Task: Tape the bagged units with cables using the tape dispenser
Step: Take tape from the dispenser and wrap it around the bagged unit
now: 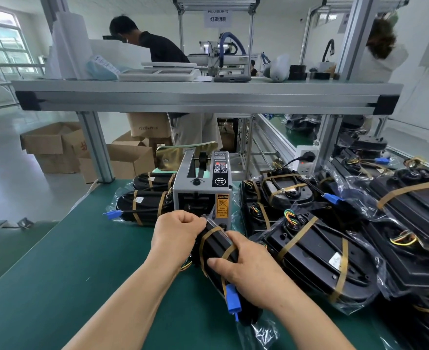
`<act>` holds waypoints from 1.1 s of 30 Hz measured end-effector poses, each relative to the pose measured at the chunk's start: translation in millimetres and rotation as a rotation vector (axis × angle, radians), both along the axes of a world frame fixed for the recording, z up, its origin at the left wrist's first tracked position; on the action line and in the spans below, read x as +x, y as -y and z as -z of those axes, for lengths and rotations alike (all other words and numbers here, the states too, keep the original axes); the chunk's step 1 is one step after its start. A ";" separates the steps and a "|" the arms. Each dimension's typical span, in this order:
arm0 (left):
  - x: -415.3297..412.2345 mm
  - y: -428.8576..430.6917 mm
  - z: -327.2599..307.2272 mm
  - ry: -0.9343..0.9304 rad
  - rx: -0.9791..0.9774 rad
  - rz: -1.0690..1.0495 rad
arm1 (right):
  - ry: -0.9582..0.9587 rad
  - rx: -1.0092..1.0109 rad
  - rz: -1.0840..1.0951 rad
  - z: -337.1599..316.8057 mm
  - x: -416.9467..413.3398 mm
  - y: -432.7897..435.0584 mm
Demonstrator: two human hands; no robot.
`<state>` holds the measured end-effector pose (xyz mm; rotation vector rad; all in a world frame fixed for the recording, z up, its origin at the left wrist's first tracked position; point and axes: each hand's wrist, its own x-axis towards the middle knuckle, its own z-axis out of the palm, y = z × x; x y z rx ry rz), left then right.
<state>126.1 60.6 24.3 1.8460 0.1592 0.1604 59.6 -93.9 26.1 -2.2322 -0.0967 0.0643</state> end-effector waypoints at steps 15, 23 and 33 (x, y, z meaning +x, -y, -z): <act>7.8 -6.8 3.9 -0.185 -0.307 0.034 | 0.019 -0.004 -0.013 4.1 1.7 0.3; 7.0 -4.8 6.6 -0.092 -0.254 -0.009 | -0.111 -0.216 -0.137 -22.9 18.6 3.9; 7.9 -15.4 2.6 -0.071 -0.170 0.104 | -0.158 -0.364 -0.162 -34.4 80.8 -39.0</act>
